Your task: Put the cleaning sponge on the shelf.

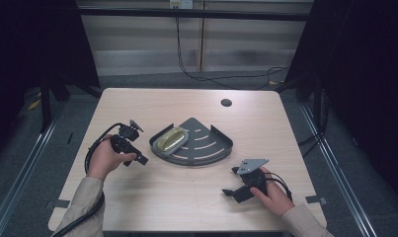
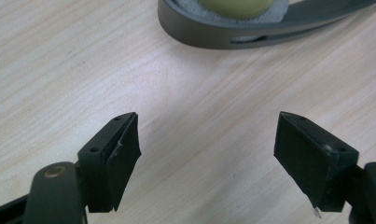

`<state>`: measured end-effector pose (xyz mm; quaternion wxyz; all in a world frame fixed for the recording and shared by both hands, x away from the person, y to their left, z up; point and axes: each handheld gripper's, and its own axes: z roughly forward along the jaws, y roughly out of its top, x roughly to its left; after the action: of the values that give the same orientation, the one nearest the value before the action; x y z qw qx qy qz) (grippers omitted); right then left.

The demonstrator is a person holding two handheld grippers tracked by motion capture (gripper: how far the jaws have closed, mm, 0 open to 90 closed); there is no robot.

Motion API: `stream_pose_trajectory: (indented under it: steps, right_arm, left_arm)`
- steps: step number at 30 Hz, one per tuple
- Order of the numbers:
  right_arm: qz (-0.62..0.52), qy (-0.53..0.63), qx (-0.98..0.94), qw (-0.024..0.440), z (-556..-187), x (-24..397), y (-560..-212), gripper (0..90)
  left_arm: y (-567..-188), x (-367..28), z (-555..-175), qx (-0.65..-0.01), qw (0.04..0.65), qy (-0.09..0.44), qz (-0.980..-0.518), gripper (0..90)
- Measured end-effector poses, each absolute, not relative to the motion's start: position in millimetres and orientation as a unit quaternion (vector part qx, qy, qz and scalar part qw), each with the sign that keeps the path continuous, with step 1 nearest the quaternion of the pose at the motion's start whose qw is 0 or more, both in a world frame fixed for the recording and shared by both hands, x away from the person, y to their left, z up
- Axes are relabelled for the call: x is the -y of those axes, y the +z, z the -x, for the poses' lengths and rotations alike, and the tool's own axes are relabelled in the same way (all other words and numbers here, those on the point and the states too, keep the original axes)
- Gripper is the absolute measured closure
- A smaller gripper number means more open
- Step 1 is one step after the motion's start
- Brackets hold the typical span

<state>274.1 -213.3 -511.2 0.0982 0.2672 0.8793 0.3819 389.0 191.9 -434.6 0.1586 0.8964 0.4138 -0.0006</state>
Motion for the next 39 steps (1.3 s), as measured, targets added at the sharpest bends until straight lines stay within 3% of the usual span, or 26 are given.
stream_pose_trajectory:
  steps: [39]
  right_arm:
    - [-0.267, 0.382, -0.879, 0.098, -274.1, 213.3, -511.2, 11.5]
  left_arm:
    - [-467.5, -244.7, -353.5, -0.455, 0.146, -0.013, -0.878, 22.0]
